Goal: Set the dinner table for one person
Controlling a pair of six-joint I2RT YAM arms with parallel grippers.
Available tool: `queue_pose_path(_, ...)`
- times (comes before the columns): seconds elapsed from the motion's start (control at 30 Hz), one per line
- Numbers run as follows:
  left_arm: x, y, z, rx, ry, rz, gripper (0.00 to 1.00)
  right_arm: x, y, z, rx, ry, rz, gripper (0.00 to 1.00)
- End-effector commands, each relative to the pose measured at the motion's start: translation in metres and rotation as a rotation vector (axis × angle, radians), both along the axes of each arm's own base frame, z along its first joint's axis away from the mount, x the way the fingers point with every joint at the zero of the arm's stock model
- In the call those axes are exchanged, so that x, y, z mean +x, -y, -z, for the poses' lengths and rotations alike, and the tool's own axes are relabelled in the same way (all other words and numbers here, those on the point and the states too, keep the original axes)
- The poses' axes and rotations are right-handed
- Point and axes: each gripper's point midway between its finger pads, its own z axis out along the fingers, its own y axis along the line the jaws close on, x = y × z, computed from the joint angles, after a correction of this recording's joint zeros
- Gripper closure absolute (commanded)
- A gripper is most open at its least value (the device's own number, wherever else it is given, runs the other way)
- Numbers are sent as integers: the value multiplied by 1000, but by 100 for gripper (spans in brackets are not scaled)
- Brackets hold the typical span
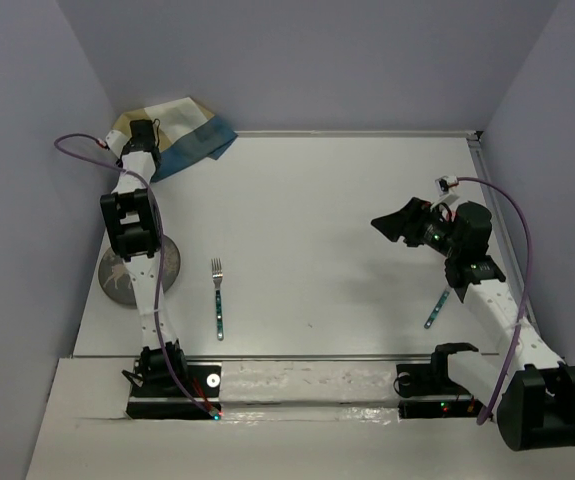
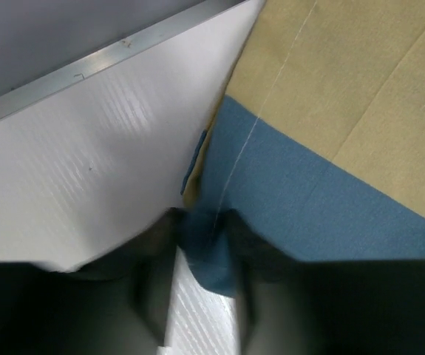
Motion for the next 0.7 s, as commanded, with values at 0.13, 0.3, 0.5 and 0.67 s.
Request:
queue_pose_path(0.13,-7,-6,-4,26,-56,37,100,8,-1,-23,-12,85,7,21)
queue_pose_path(0.3,6,23,-27,35,-15,170,100,12,-5,-16,-20,70,2,21)
queue_pose_path(0.5,31,126,-110,126,126,453,100,18,-4,-8,-51,56,27,21)
queue_pose_path(0.67,16,239,-202,173,294,699,100,22,-7,0,-86,40,39,21)
